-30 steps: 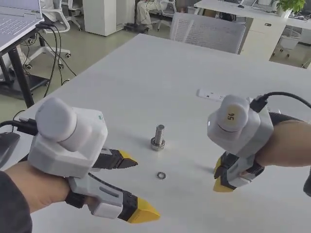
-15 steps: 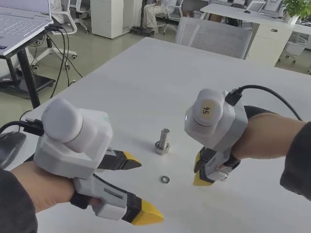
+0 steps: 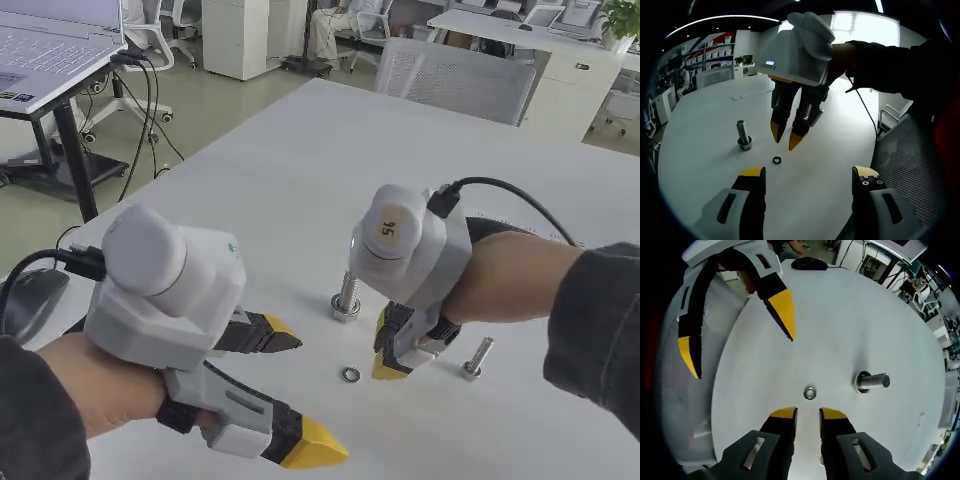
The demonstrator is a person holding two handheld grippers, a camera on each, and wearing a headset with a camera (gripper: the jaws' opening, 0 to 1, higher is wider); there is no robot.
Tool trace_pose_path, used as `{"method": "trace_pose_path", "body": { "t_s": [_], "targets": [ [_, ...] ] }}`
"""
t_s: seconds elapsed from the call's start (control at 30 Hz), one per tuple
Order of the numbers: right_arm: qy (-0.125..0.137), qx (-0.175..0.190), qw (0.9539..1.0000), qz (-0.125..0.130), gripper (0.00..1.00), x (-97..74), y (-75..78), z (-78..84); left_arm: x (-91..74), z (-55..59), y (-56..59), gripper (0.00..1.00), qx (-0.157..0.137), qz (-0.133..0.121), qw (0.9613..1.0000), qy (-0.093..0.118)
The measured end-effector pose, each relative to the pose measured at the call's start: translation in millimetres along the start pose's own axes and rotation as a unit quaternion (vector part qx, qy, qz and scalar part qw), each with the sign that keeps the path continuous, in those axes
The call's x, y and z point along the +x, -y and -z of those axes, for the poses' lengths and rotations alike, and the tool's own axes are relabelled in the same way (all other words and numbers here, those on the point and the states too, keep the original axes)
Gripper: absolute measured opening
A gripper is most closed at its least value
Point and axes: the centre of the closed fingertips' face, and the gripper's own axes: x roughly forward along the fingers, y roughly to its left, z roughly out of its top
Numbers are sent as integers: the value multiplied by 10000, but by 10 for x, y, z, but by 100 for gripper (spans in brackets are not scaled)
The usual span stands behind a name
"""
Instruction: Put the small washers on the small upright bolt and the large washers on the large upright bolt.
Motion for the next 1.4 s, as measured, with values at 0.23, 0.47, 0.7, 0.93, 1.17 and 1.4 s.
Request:
{"method": "trace_pose_path", "body": {
  "t_s": [0.23, 0.47, 0.7, 0.93, 1.17, 1.4],
  "targets": [
    [-71, -97, 9999, -82, 20, 110, -13, -39, -6, 3, 7, 69, -8, -11, 10000, 0],
    [-29, -143, 9998, -134, 20, 195, -1, -105, -6, 16, 14, 69, -17, -21, 10000, -20],
    [-36, -155, 9997, -192, 19, 263, 4, -100, 2, 38, 8, 69, -32, -29, 10000, -23],
    [-76, -171, 9996, -228, 19, 317, 2, -70, 6, 43, 7, 69, -43, -42, 10000, -19],
    [-68, -154, 9995, -274, 18, 331, -11, -63, 13, 41, 16, 69, -52, -35, 10000, -24],
    [-45, -112, 9995, -291, 18, 329, -8, -63, 16, 39, 25, 69, -51, -24, 10000, -29]
  ]
}}
